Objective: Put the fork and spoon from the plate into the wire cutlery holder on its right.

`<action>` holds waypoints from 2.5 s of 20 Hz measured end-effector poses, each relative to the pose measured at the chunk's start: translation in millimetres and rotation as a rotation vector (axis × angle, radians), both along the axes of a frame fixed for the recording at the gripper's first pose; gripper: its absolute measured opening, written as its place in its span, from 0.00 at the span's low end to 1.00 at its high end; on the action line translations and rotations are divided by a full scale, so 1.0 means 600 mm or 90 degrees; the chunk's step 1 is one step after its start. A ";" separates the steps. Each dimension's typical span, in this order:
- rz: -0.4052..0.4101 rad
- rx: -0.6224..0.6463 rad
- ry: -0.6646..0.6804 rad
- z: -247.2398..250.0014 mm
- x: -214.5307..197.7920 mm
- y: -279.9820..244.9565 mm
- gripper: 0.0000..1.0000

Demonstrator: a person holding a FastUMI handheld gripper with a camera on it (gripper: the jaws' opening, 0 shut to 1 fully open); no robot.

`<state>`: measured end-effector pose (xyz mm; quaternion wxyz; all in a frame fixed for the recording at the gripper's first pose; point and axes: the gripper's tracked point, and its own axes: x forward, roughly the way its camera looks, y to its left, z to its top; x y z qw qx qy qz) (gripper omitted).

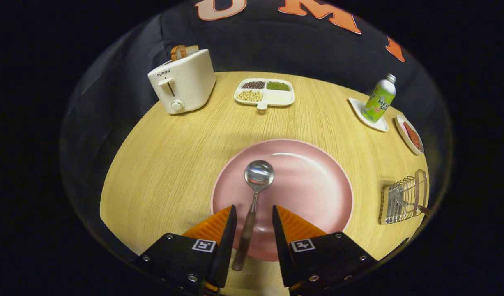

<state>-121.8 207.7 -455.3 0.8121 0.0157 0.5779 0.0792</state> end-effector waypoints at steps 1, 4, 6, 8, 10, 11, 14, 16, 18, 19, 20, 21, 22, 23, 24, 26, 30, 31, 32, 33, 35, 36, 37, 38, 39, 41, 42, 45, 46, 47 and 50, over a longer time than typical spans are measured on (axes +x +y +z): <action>0.003 0.000 0.014 -0.005 -0.005 0.000 0.47; 0.006 -0.009 0.036 -0.020 -0.010 -0.002 0.36; -0.007 -0.021 0.059 -0.031 -0.016 -0.011 0.25; -0.009 -0.020 0.059 -0.032 -0.013 -0.013 0.15; -0.009 -0.012 0.062 -0.033 -0.013 -0.014 0.10; -0.015 -0.013 0.060 -0.031 -0.011 -0.018 0.08; -0.038 0.009 0.032 -0.010 0.004 -0.028 0.05; -0.061 0.019 0.013 0.009 0.014 -0.041 0.05; -0.081 0.024 -0.004 0.035 0.021 -0.053 0.05; -0.091 0.028 -0.015 0.050 0.027 -0.066 0.05; -0.102 0.026 -0.024 0.063 0.030 -0.081 0.05; -0.112 0.026 -0.027 0.078 0.030 -0.098 0.05; -0.122 0.027 -0.035 0.093 0.032 -0.115 0.05; -0.132 0.025 -0.047 0.108 0.038 -0.134 0.05; -0.138 0.023 -0.057 0.123 0.040 -0.154 0.05; -0.153 0.014 -0.078 0.146 0.047 -0.207 0.05; -0.189 0.006 -0.112 0.200 0.058 -0.287 0.05; -0.196 0.003 -0.122 0.214 0.064 -0.304 0.05; -0.201 -0.002 -0.132 0.225 0.069 -0.320 0.05; -0.205 -0.008 -0.138 0.237 0.072 -0.334 0.05; -0.210 -0.016 -0.130 0.253 0.070 -0.358 0.05; -0.207 -0.017 -0.127 0.260 0.072 -0.367 0.05; -0.200 -0.024 -0.125 0.264 0.073 -0.380 0.05; -0.191 -0.037 -0.122 0.267 0.071 -0.394 0.05; -0.180 -0.049 -0.115 0.265 0.068 -0.404 0.05; -0.155 -0.061 -0.091 0.256 0.059 -0.416 0.05; -0.137 -0.068 -0.081 0.252 0.054 -0.421 0.05; -0.090 -0.097 -0.042 0.231 0.039 -0.437 0.05; -0.082 -0.098 -0.023 0.222 0.033 -0.437 0.05; -0.077 -0.094 -0.004 0.214 0.030 -0.440 0.05; -0.058 -0.095 0.048 0.193 0.013 -0.452 0.06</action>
